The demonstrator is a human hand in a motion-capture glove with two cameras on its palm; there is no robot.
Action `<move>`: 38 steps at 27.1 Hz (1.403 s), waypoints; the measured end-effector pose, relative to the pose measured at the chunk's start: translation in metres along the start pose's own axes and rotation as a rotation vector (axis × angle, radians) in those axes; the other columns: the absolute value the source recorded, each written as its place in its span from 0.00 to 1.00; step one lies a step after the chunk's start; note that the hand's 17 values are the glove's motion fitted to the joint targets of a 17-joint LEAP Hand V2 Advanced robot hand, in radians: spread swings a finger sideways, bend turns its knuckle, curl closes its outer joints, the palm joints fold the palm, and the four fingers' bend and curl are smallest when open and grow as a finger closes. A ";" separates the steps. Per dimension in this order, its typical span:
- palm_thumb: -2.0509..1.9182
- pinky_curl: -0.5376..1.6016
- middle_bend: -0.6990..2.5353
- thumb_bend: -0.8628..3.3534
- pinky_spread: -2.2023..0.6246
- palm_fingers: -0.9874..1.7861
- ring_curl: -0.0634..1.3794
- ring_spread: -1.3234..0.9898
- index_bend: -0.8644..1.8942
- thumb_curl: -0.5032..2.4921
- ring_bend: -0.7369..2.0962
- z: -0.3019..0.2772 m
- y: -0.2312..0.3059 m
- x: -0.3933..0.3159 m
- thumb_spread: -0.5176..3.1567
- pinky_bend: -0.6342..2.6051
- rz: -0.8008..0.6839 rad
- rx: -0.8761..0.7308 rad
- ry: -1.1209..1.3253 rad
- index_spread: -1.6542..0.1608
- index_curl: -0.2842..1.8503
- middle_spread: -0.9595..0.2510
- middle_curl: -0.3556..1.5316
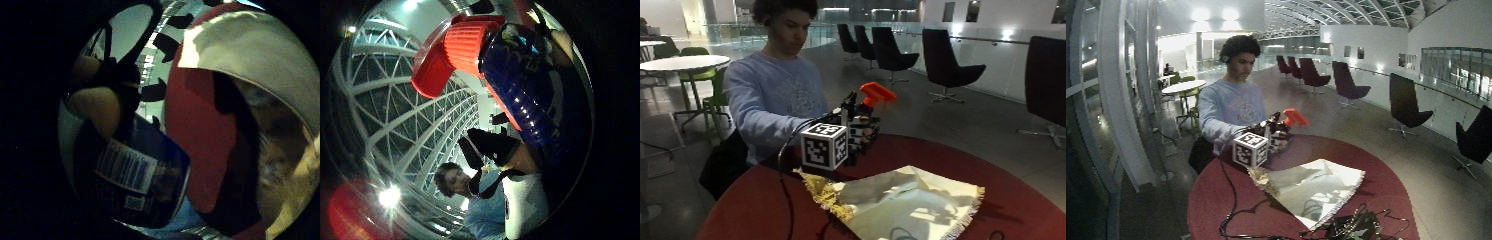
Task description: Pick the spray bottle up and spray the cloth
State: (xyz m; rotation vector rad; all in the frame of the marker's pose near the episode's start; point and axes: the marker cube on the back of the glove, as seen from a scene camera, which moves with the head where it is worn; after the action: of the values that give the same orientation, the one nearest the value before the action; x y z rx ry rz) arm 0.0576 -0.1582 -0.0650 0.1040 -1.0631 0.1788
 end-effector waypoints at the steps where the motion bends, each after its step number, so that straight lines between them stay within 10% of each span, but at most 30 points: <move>1: 0.62 0.42 0.30 0.20 0.87 0.71 0.33 0.57 0.35 0.26 0.43 0.013 -0.006 0.000 0.41 0.25 -0.038 -0.003 -0.007 0.79 0.24 0.76 0.44; 17: 0.65 0.38 0.30 0.20 0.86 0.67 0.31 0.55 0.38 0.28 0.41 0.217 -0.068 0.037 0.39 0.23 -0.305 -0.048 -0.094 0.75 0.27 0.74 0.44; 38: 0.67 0.37 0.30 0.20 0.86 0.61 0.31 0.55 0.35 0.28 0.39 0.234 -0.052 0.060 0.38 0.26 -0.324 -0.057 -0.021 0.72 0.29 0.73 0.43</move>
State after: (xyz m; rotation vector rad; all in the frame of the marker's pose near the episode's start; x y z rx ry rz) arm -0.1048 -0.2435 0.1010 0.2248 -1.0561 -0.1453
